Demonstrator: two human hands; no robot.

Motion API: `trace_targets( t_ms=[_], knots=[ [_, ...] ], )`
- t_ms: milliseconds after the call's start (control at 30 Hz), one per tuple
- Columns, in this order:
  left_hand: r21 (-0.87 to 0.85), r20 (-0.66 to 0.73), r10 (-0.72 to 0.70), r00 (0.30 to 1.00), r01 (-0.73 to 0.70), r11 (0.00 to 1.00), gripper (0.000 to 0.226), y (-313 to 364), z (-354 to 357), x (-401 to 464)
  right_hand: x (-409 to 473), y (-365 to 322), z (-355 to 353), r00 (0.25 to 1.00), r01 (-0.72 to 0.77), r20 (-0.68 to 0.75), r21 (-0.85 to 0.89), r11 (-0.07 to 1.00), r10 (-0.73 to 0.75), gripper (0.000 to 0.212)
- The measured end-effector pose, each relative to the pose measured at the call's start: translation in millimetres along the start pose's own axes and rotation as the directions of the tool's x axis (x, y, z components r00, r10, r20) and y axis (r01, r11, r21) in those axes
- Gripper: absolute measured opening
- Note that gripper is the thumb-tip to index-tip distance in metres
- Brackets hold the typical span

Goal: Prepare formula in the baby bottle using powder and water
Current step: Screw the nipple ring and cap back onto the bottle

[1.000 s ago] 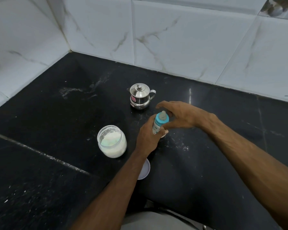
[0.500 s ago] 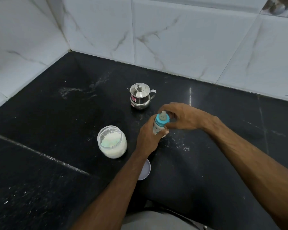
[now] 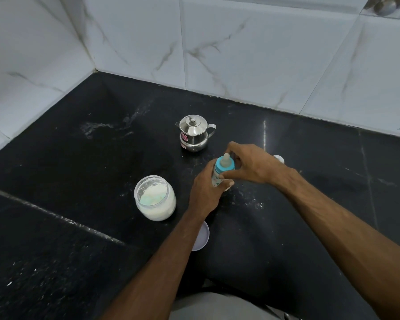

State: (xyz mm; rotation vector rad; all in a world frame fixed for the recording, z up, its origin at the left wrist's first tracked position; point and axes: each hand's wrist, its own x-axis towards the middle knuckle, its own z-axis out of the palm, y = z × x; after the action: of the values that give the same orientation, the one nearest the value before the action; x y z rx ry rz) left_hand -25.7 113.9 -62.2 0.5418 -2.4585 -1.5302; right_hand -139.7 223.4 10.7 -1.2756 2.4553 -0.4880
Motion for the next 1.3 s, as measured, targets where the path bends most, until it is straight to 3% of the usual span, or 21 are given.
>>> trace_targets(
  t_ms=[167,267,367,500,600,700,767,867,967,1067,1133,1233,1300],
  knots=[
    [-0.016,-0.005,-0.001,1.000,0.001,1.000,0.062,1,0,-1,-3,1,-6,0.999,0.011,0.031,0.026,1.000,-0.012,0.070],
    [-0.033,-0.018,0.017,1.000,-0.018,0.999,0.060,0,0,-1,-4,1,-10,0.995,0.064,0.072,0.057,0.996,-0.068,0.053],
    [-0.051,-0.019,0.030,0.999,-0.031,0.998,0.056,-2,-1,-3,-3,0,-3,1.000,0.006,0.008,0.048,0.999,-0.007,0.039],
    [-0.059,-0.005,0.019,1.000,-0.020,0.998,0.055,-2,-1,-3,-4,-3,0,0.995,-0.078,-0.060,-0.073,0.994,0.074,0.053],
    [-0.050,-0.013,0.012,1.000,-0.012,0.999,0.058,-1,0,-2,-7,-1,-6,1.000,-0.002,0.010,0.037,0.999,0.001,0.068],
    [-0.029,-0.023,0.009,1.000,-0.010,1.000,0.061,-1,0,-2,-8,0,-4,0.997,0.064,0.033,0.039,0.997,-0.065,0.051],
    [-0.030,-0.010,0.000,1.000,0.000,1.000,0.061,0,1,-1,-7,-1,1,1.000,0.001,-0.016,0.027,1.000,-0.001,0.047],
    [-0.005,-0.007,-0.015,1.000,0.015,1.000,0.059,0,2,0,-6,-2,6,0.995,-0.087,-0.039,0.019,0.996,0.088,0.057],
    [-0.010,-0.012,-0.013,1.000,0.013,1.000,0.058,-1,3,0,-8,-1,1,0.999,-0.026,0.022,0.069,0.997,0.024,0.071],
    [0.001,-0.023,-0.021,1.000,0.021,1.000,0.060,-1,3,-1,-8,0,-1,0.999,0.041,0.029,0.064,0.997,-0.043,0.052],
    [0.013,-0.019,-0.031,0.999,0.031,0.999,0.061,0,3,-1,-7,-2,2,1.000,-0.003,-0.013,0.056,0.998,0.004,0.046],
    [-0.001,-0.002,-0.035,0.999,0.035,0.999,0.060,0,3,0,-7,-2,6,0.995,-0.078,-0.054,0.019,0.997,0.079,0.053],
    [0.011,-0.006,-0.038,0.999,0.038,0.999,0.060,-1,3,0,-9,-1,4,0.999,-0.049,-0.022,0.027,0.998,0.050,0.064]
  ],
)
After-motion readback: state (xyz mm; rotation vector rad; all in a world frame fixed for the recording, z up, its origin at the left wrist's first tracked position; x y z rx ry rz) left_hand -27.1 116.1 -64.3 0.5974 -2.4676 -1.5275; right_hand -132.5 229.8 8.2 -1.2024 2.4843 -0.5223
